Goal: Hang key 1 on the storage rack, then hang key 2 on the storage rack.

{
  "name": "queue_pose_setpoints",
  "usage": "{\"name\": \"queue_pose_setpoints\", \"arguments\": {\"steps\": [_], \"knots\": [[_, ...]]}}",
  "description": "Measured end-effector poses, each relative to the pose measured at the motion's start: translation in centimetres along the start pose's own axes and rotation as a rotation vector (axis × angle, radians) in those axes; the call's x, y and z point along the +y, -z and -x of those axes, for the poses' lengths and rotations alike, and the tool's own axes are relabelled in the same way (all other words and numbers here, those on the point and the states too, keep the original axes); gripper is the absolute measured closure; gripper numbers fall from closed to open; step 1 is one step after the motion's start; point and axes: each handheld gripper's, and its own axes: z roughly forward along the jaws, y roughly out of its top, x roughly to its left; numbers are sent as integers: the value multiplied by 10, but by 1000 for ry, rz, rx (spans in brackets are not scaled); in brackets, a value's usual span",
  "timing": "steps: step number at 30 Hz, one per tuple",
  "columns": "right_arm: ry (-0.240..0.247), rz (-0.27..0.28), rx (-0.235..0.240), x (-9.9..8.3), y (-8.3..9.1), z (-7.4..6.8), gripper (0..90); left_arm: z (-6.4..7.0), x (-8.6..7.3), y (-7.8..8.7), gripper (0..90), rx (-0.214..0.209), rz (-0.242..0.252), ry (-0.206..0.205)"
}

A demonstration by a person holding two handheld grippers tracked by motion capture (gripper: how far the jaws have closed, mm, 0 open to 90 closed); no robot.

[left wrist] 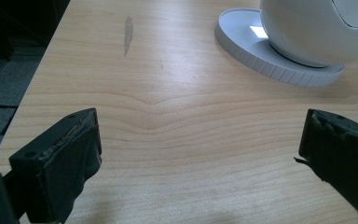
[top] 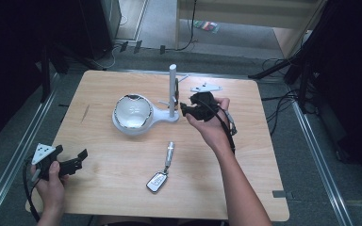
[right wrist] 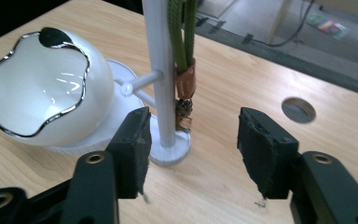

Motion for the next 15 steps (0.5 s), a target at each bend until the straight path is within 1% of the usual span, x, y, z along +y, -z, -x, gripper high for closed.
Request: {"name": "queue_pose_setpoints", "arguments": {"steps": [2,4,6,7,8,10,11,15], "knots": [[-4,-31,-25,-3,2,-3,406,0,0,0,0,1,-1,-2],[7,-60,-63,-6,3,-6,400,0,0,0,0,0,-1,-4],[7,-83,-86,-9,5,-8,384,0,0,1,0,0,2,-6],[7,-83,-86,-9,5,-8,384,0,0,1,0,0,2,-6],[3,-125,-100,-12,6,-11,372,0,0,1,0,0,0,-4],[-3,-151,-98,-14,5,-13,362,0,0,0,0,0,0,-3],[-14,-171,-99,-15,6,-15,362,0,0,0,0,0,-1,-3],[-24,-195,-108,-19,7,-22,364,0,0,0,0,0,-1,-6]]}}
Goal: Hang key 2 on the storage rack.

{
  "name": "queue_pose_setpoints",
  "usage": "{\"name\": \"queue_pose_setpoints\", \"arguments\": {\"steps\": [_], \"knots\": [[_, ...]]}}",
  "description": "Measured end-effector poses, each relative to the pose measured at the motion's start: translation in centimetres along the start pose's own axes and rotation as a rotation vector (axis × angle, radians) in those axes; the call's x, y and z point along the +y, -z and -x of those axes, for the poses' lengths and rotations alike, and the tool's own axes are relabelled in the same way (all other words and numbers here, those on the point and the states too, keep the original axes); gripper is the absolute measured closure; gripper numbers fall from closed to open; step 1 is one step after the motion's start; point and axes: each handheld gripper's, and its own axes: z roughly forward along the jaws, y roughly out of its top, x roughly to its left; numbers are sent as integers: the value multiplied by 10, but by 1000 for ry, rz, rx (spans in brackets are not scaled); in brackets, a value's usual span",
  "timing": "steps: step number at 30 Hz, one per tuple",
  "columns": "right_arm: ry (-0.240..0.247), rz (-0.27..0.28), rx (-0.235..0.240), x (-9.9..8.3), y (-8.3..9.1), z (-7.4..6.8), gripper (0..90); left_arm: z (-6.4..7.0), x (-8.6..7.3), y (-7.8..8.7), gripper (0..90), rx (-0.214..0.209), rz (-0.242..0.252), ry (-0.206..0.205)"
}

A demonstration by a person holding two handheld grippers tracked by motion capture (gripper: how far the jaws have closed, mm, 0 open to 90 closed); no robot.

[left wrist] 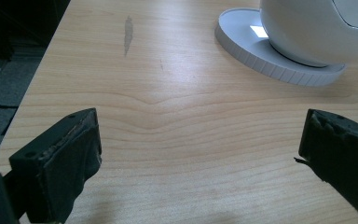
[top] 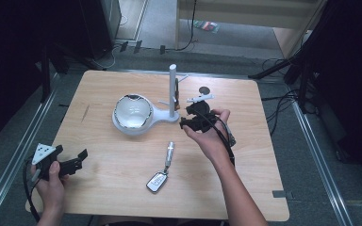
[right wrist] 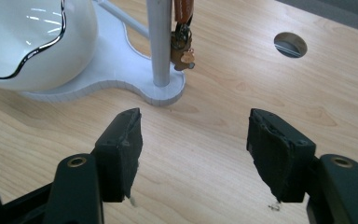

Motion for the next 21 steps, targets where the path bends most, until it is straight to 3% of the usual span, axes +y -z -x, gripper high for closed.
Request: {"name": "queue_pose_setpoints", "arguments": {"steps": [5,12,21], "knots": [[-36,-46,19,-6,-2,-5,383,0,0,-1,0,2,-8,2],[-46,-86,21,-13,-4,-13,385,1,1,-2,0,4,-11,6],[-50,-171,15,-21,-12,-26,320,0,1,-2,0,2,-9,12]]}}
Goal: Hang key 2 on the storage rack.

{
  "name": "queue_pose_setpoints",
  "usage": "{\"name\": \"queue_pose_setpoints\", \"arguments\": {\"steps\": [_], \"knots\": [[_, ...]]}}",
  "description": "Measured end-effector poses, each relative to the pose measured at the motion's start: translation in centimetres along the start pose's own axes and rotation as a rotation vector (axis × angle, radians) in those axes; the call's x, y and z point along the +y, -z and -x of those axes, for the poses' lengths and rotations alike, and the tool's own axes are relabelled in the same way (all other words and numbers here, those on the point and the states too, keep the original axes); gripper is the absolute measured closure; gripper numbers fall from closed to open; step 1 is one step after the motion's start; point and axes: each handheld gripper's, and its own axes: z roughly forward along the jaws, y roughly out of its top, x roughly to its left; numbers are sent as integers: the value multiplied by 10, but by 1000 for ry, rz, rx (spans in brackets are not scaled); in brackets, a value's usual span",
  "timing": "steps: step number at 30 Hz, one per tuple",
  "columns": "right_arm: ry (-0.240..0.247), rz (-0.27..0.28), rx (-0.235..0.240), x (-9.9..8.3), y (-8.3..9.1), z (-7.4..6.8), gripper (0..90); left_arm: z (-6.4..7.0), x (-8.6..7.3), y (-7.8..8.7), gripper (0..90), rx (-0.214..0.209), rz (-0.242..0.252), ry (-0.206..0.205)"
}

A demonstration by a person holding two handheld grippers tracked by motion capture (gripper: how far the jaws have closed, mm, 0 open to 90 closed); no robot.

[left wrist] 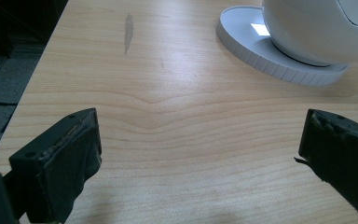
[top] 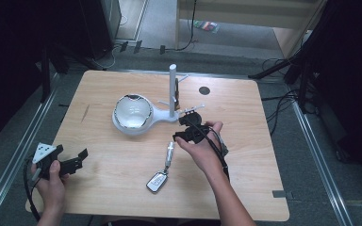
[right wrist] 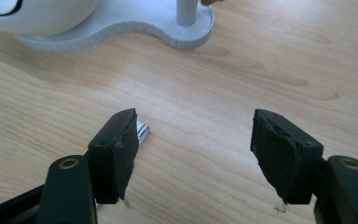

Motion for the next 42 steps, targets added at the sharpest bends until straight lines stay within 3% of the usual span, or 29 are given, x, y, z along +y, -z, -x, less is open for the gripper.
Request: {"name": "queue_pose_setpoints", "arguments": {"steps": [6,8,17,28,34,42], "knots": [[-23,-63,11,-3,-7,-10,303,0,0,0,0,1,1,0],[-38,-111,30,-5,-10,-17,291,0,0,0,0,2,1,1],[-48,-185,25,-10,-21,-33,292,0,0,0,0,-1,0,2],[-82,-285,18,-17,-37,-47,399,-1,0,0,0,-1,0,4],[-79,-334,37,-19,-42,-53,457,-1,0,0,0,-3,-2,7],[-94,-360,56,-22,-46,-58,530,-1,0,0,0,-5,-2,8]]}}
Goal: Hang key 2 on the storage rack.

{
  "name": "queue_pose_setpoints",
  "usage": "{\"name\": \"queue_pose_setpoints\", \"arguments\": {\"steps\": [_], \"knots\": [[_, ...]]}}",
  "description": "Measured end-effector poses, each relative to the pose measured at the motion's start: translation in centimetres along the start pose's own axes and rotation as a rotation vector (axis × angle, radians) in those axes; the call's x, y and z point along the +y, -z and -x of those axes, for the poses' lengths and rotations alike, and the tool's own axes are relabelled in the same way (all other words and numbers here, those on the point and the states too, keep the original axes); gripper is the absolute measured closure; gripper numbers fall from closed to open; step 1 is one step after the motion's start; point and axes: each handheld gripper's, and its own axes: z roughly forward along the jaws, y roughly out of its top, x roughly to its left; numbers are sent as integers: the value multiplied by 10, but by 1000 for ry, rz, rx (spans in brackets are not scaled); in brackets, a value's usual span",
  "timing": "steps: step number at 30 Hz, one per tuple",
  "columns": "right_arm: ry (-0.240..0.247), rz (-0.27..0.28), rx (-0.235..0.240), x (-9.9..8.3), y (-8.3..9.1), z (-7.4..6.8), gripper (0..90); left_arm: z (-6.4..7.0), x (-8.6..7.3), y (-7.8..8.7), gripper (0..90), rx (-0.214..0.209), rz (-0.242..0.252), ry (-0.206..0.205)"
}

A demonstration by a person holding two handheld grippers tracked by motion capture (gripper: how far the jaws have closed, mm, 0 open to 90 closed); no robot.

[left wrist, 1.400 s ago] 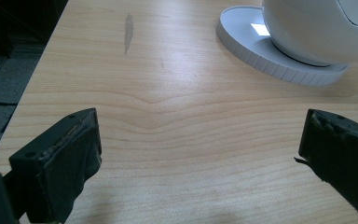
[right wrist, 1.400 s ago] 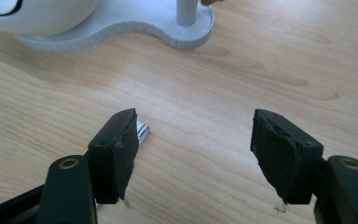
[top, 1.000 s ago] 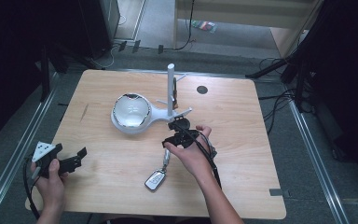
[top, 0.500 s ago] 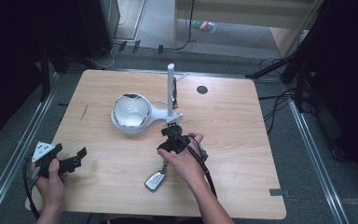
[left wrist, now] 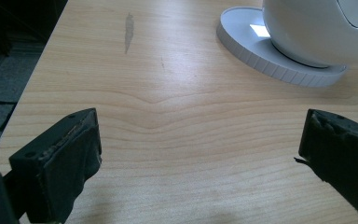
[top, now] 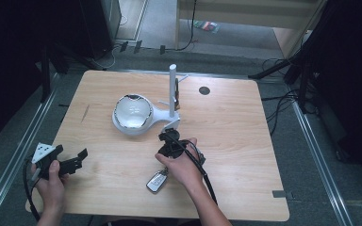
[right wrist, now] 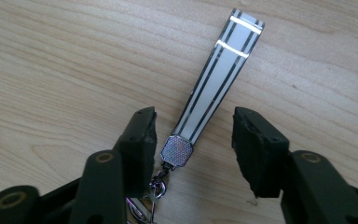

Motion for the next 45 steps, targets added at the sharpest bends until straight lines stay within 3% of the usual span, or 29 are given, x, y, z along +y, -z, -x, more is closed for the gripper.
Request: {"name": "queue_pose_setpoints", "arguments": {"steps": [16,23,27,36,41,45], "knots": [[4,-54,2,-3,-9,-5,648,1,0,0,0,1,-4,-7],[14,-61,-32,-4,-10,-10,661,1,0,-1,0,3,-9,-11],[61,-63,-75,-4,-11,-14,715,1,0,-1,0,3,-9,-12],[108,-17,-71,-9,-10,-13,760,1,0,-1,0,2,-10,-12],[87,10,-41,-11,-10,-8,761,1,0,-1,0,1,-7,-10],[74,62,-25,-17,-6,-3,761,1,0,-1,0,-1,-9,-6]]}}
